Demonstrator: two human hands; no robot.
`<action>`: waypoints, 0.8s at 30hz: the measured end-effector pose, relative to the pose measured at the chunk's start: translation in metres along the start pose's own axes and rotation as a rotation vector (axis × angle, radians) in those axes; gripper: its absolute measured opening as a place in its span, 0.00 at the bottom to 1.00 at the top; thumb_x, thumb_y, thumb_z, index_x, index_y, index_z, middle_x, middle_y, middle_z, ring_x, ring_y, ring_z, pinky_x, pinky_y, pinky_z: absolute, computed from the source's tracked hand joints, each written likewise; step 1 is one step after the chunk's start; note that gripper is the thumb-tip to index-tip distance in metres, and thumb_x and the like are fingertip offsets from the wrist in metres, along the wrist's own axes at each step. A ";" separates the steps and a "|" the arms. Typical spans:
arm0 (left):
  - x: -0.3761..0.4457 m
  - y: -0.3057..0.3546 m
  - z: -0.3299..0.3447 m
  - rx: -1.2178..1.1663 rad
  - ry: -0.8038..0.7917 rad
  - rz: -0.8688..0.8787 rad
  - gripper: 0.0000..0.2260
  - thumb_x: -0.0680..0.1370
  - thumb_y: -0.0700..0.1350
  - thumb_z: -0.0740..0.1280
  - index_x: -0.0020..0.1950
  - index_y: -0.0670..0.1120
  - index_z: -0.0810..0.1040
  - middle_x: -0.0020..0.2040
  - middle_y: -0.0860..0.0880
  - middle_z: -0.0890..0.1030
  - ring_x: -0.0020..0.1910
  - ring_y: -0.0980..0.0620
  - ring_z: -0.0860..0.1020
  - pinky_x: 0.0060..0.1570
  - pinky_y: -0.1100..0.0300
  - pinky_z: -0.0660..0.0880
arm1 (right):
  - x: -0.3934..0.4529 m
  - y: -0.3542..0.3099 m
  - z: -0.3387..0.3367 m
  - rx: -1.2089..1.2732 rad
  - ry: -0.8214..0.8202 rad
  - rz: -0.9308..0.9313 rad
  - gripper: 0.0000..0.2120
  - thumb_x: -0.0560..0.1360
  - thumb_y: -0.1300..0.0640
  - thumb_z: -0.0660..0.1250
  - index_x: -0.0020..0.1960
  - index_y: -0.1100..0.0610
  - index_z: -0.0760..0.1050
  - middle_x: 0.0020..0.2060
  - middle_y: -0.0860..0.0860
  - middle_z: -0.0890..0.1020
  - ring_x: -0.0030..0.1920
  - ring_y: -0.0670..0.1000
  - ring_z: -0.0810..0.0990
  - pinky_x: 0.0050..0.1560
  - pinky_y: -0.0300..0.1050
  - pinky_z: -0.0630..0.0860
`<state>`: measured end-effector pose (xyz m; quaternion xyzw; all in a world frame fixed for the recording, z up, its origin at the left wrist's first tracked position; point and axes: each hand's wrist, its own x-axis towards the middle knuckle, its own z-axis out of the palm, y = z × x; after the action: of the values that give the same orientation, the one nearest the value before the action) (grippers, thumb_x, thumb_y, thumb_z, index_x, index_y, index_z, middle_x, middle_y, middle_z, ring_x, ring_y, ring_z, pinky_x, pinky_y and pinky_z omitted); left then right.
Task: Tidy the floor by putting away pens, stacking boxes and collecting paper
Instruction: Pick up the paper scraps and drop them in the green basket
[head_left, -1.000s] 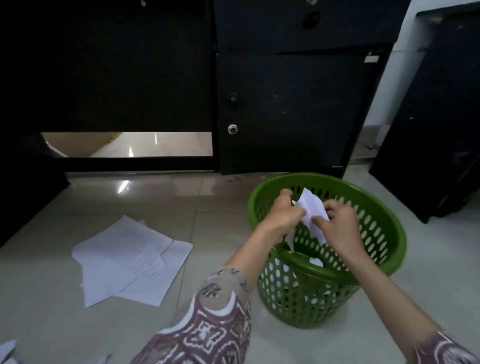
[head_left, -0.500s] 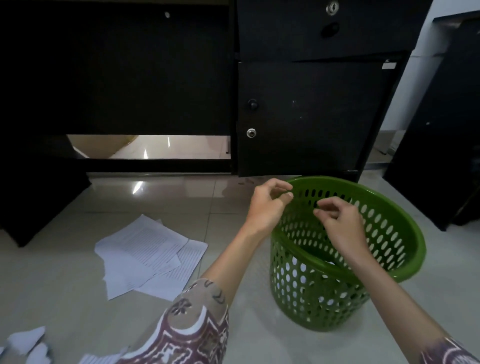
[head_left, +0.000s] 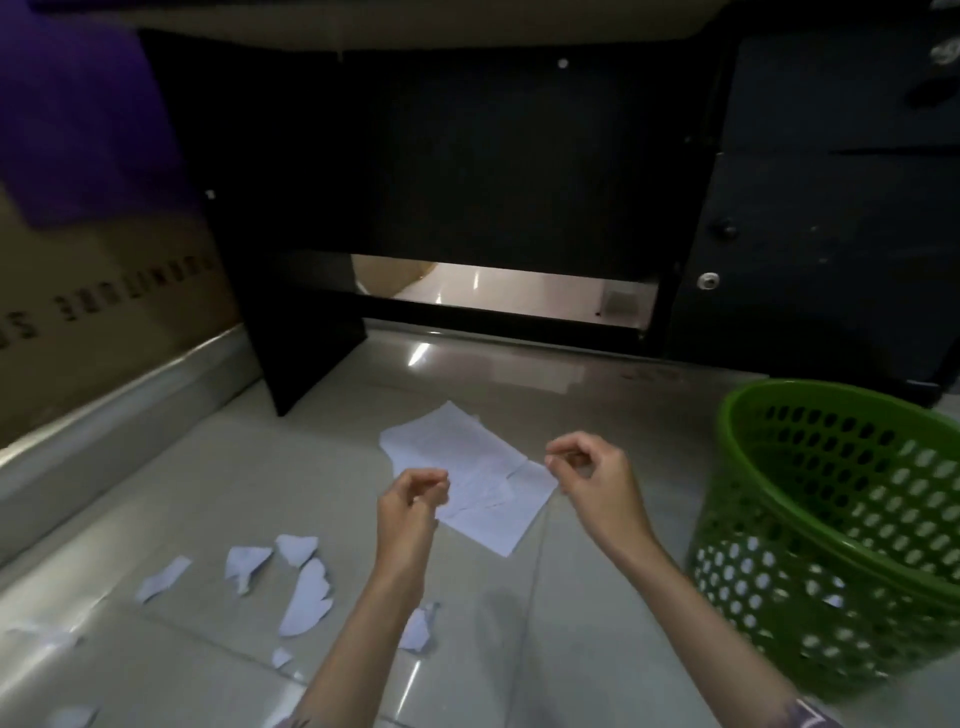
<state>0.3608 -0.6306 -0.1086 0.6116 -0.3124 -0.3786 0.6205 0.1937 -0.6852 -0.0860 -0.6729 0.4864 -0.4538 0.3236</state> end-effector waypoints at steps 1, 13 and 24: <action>0.000 -0.009 -0.017 0.017 0.026 -0.035 0.08 0.75 0.34 0.63 0.42 0.46 0.77 0.40 0.49 0.79 0.42 0.52 0.76 0.38 0.60 0.69 | -0.004 0.002 0.017 0.006 -0.044 0.020 0.07 0.71 0.66 0.67 0.40 0.55 0.77 0.37 0.49 0.79 0.37 0.37 0.76 0.40 0.39 0.72; 0.015 -0.141 -0.129 0.389 0.143 -0.247 0.07 0.74 0.34 0.66 0.40 0.43 0.70 0.43 0.44 0.75 0.37 0.52 0.70 0.36 0.65 0.66 | -0.049 0.098 0.170 -0.197 -0.563 0.118 0.08 0.73 0.66 0.64 0.39 0.55 0.72 0.40 0.52 0.78 0.41 0.49 0.76 0.43 0.35 0.71; 0.068 -0.211 -0.108 1.072 -0.071 -0.171 0.21 0.77 0.50 0.64 0.67 0.44 0.64 0.66 0.45 0.68 0.65 0.47 0.66 0.62 0.59 0.65 | -0.044 0.177 0.224 -0.424 -0.601 0.216 0.04 0.73 0.58 0.65 0.47 0.57 0.72 0.44 0.52 0.71 0.43 0.49 0.72 0.42 0.38 0.66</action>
<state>0.4696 -0.6242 -0.3302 0.8524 -0.4315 -0.2357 0.1778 0.3317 -0.7013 -0.3393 -0.7729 0.5208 -0.0890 0.3514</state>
